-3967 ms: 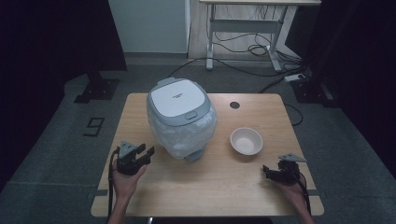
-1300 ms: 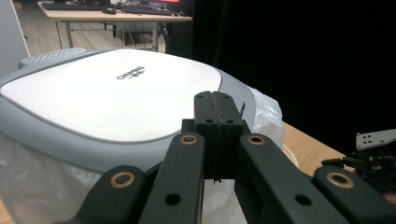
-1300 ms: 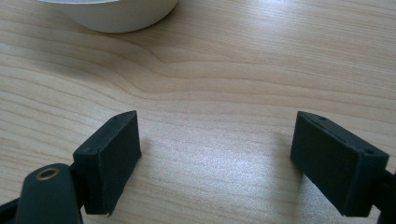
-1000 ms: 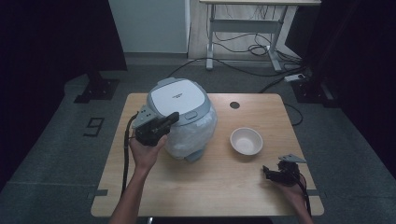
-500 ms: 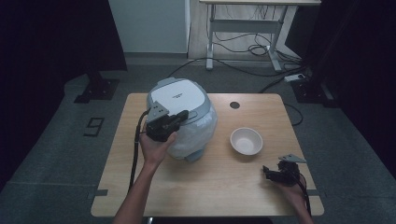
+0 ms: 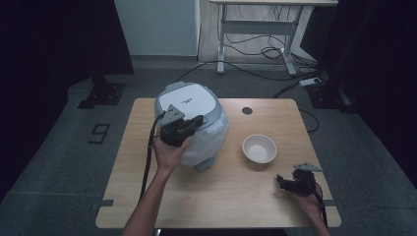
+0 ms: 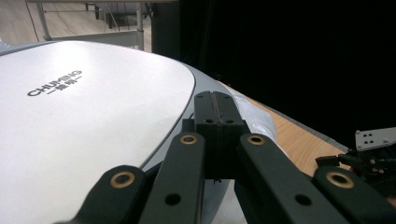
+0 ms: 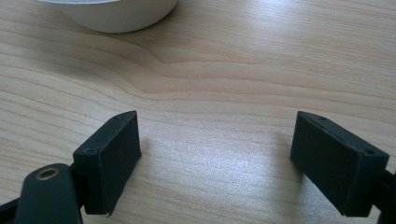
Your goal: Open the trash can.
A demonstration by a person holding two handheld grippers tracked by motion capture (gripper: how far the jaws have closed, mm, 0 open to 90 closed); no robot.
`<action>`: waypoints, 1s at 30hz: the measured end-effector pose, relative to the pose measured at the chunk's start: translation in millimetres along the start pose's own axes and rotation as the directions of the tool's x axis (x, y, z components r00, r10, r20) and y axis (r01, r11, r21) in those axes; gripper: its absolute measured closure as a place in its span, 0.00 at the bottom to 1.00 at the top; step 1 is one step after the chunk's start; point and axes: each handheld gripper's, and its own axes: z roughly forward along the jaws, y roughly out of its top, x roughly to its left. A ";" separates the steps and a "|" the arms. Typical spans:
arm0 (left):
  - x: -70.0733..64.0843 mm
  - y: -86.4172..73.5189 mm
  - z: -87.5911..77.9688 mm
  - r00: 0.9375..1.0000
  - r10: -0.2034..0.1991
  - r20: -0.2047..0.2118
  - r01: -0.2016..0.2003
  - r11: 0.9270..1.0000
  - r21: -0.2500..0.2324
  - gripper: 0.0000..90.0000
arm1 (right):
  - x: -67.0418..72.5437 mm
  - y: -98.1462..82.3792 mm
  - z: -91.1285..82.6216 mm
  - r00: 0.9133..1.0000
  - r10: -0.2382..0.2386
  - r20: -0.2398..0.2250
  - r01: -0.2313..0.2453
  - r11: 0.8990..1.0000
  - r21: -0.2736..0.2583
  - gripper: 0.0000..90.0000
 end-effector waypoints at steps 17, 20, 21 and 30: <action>2.5 -0.6 0.7 0.999 -0.041 0.027 0.041 0.999 0.006 1.00 | 0.0 0.0 0.0 1.000 0.000 -0.001 0.000 1.000 0.001 0.17; 2.8 -0.4 0.9 0.999 -0.044 0.031 0.043 0.999 0.011 1.00 | 0.1 0.0 0.0 1.000 0.000 -0.001 0.000 1.000 0.001 0.17; 2.7 -0.4 0.9 0.999 -0.043 0.030 0.043 0.999 0.011 1.00 | 0.0 0.0 0.0 1.000 0.000 -0.001 0.000 1.000 0.000 0.17; 5.2 -0.4 1.3 0.997 -0.057 0.048 0.056 0.998 0.011 1.00 | 0.1 -0.1 -0.1 1.000 -0.001 -0.001 0.001 1.000 0.000 0.17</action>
